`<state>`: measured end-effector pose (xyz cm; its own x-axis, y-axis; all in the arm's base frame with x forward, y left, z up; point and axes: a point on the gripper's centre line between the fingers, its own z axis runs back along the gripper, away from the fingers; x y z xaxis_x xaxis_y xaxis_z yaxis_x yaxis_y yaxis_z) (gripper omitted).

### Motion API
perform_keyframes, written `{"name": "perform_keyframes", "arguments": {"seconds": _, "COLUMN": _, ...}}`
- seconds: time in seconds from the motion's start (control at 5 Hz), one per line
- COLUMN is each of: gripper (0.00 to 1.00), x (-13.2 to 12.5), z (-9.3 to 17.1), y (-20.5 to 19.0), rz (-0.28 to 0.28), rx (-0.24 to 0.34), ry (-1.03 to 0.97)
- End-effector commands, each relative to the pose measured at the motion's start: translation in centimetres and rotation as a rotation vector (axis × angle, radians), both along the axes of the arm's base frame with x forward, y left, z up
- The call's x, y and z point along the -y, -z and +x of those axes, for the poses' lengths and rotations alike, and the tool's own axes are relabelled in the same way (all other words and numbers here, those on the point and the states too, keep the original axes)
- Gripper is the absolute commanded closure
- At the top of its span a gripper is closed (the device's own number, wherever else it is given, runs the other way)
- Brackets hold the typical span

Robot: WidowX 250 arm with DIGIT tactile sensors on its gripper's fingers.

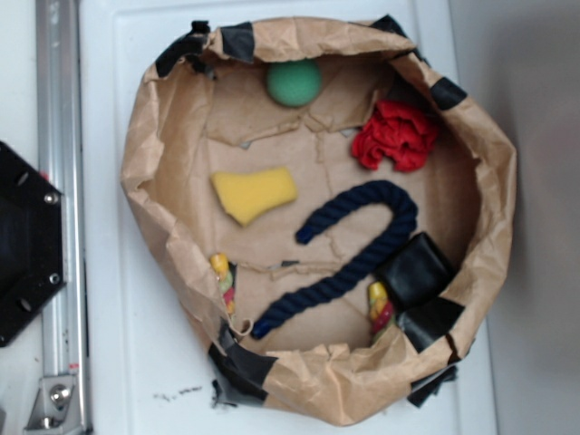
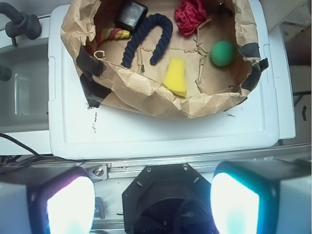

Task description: Grab the green sponge.

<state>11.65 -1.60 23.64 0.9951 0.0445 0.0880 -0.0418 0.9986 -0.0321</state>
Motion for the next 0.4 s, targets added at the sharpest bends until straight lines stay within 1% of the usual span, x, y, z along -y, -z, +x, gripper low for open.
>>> {"name": "perform_keyframes", "arguments": {"seconds": 0.0, "gripper": 0.00, "x": 0.0, "z": 0.0, "y": 0.0, "rz": 0.000, "rx": 0.000, "ry": 0.000}}
{"name": "perform_keyframes", "arguments": {"seconds": 0.2, "gripper": 0.00, "x": -1.6, "z": 5.0, "y": 5.0, "rz": 0.132, "rx": -0.048, "ry": -0.090}}
